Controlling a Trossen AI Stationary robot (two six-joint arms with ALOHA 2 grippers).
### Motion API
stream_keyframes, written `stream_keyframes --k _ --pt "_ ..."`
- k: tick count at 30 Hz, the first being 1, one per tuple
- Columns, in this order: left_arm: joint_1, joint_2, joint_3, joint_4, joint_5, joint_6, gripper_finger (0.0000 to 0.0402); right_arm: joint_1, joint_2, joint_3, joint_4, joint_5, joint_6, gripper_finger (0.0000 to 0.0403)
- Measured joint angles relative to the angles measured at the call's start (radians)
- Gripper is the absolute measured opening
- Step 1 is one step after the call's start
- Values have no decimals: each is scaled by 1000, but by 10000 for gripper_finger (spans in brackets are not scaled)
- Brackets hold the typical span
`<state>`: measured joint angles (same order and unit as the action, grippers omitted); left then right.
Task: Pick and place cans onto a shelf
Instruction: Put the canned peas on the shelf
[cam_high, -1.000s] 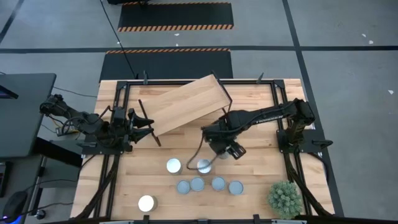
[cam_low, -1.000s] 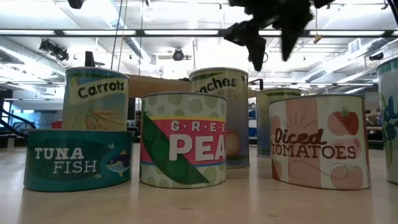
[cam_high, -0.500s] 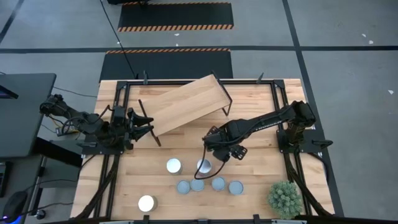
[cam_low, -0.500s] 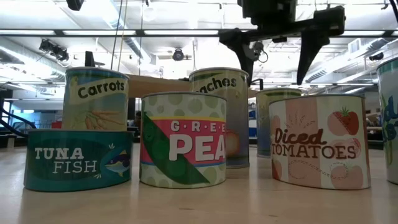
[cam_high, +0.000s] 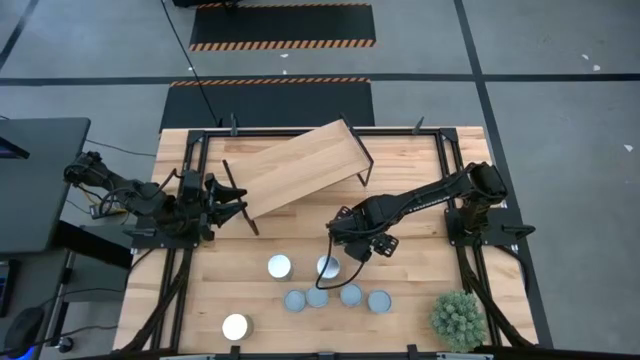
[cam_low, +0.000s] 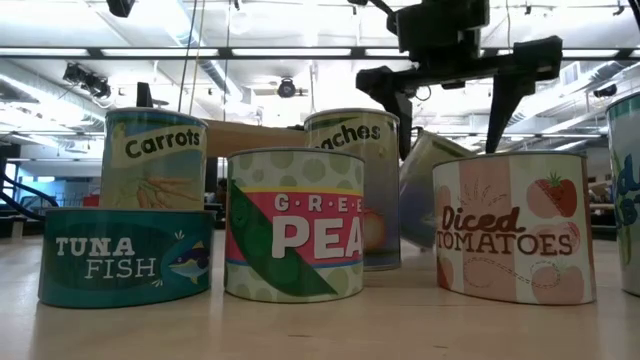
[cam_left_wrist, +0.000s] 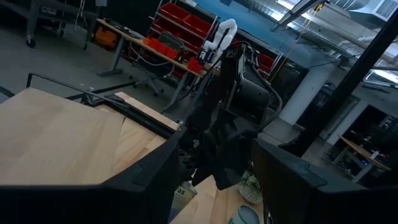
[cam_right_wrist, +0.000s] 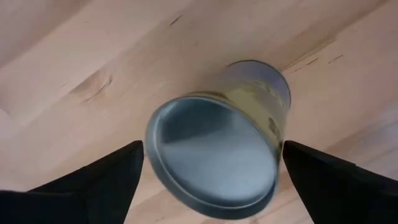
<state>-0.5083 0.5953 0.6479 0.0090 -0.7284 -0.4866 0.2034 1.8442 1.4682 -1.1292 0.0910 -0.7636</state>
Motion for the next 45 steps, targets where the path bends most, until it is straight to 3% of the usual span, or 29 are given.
stream_keyframes --k 14,29,45 --pt "0 0 0 -1 0 1 208 -10 -5 9 31 53 -3 391" --pt "0 0 0 0 0 0 208 -47 -6 20 60 -62 -5 391" --pt "0 0 0 3 0 -1 208 -72 34 20 101 -92 8 391"
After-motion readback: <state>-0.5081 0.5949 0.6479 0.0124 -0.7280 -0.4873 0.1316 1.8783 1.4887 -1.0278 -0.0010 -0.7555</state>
